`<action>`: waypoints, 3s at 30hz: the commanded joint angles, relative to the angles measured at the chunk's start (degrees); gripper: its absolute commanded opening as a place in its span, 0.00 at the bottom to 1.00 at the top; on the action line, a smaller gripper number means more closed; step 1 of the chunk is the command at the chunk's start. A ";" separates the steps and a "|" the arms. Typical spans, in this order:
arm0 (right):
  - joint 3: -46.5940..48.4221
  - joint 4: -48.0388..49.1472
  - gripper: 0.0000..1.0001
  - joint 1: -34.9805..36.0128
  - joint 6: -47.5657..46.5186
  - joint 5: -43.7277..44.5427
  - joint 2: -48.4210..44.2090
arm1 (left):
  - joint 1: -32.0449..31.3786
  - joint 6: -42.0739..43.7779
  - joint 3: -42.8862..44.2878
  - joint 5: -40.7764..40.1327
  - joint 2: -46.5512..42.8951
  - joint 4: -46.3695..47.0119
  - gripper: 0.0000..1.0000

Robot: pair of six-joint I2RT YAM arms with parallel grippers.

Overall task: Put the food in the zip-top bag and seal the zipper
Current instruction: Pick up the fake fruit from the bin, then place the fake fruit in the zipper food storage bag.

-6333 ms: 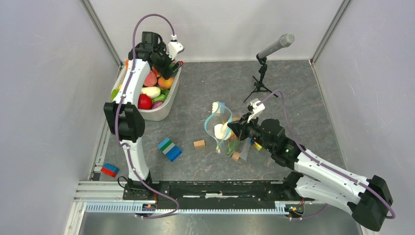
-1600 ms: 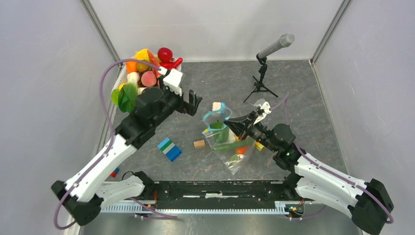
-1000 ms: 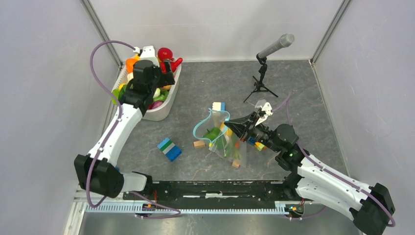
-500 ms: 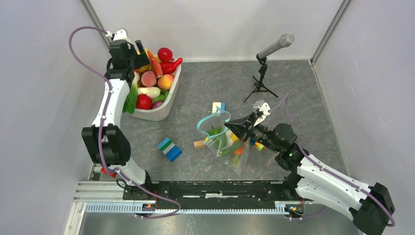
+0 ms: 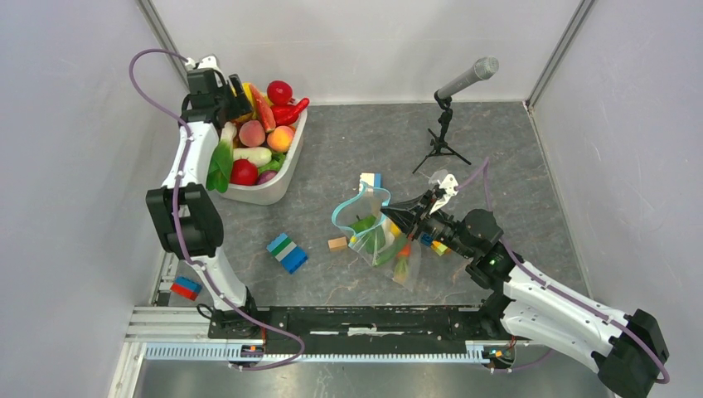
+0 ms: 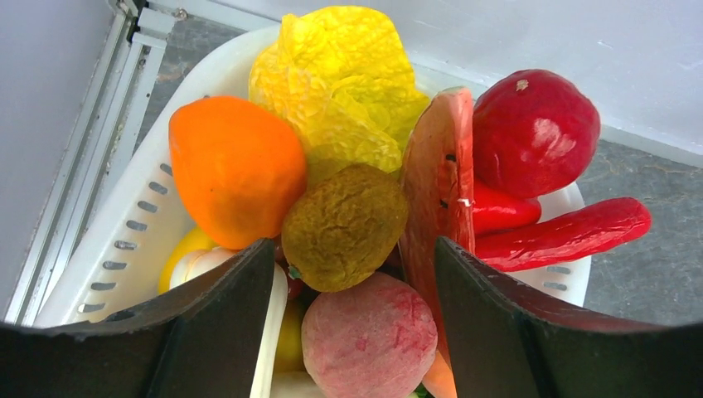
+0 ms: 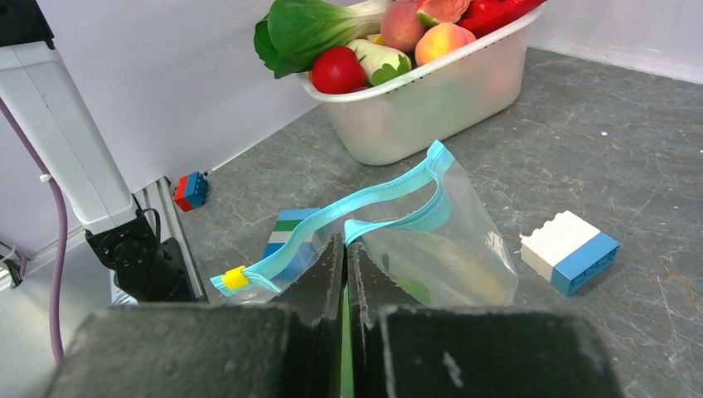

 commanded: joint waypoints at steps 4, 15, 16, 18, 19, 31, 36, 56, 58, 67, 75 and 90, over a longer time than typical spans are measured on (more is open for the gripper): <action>-0.19 3.22 0.05 0.01 -0.57 1.21 -1.15 | 0.14 1.44 3.98 1.28 1.62 0.08 0.76; -0.49 4.10 0.05 -0.01 0.51 0.77 -0.54 | 0.14 2.43 3.61 1.32 4.59 0.81 0.77; -0.46 4.10 0.04 -0.03 0.51 0.80 -0.43 | 0.14 2.43 3.63 1.32 4.80 0.81 0.75; -0.46 4.10 0.05 0.03 0.45 0.81 -0.28 | 0.14 2.43 3.16 1.40 5.01 1.12 0.70; -0.46 4.11 0.05 0.03 0.44 0.80 -0.27 | 0.14 2.36 3.03 1.52 5.01 1.37 0.68; -0.79 4.44 0.05 -0.03 0.97 1.17 -0.63 | 0.14 0.82 -3.04 1.64 -5.18 3.31 0.44; -0.59 3.58 0.05 -0.03 2.28 1.85 -1.00 | 0.18 -0.41 -11.90 2.98 -16.06 7.46 0.43; -0.04 4.70 0.05 -0.04 6.51 0.62 -0.13 | -11.72 -13.01 -40.85 42.54 -50.73 18.35 0.41; 0.06 4.87 0.05 -0.01 6.83 0.29 0.22 | -15.41 -12.17 -42.96 41.63 -51.79 17.93 0.41; -0.38 5.82 0.05 -0.02 7.52 -0.09 0.55 | -26.10 -10.88 -47.66 41.04 -49.61 19.18 0.40; -0.30 5.77 0.05 0.01 7.44 -0.15 0.51 | -33.56 -9.27 -49.38 41.55 -47.95 19.18 0.40; -0.55 6.12 0.05 -0.02 7.61 -0.91 0.09 | -42.19 -9.09 -49.12 32.90 -41.85 19.18 0.39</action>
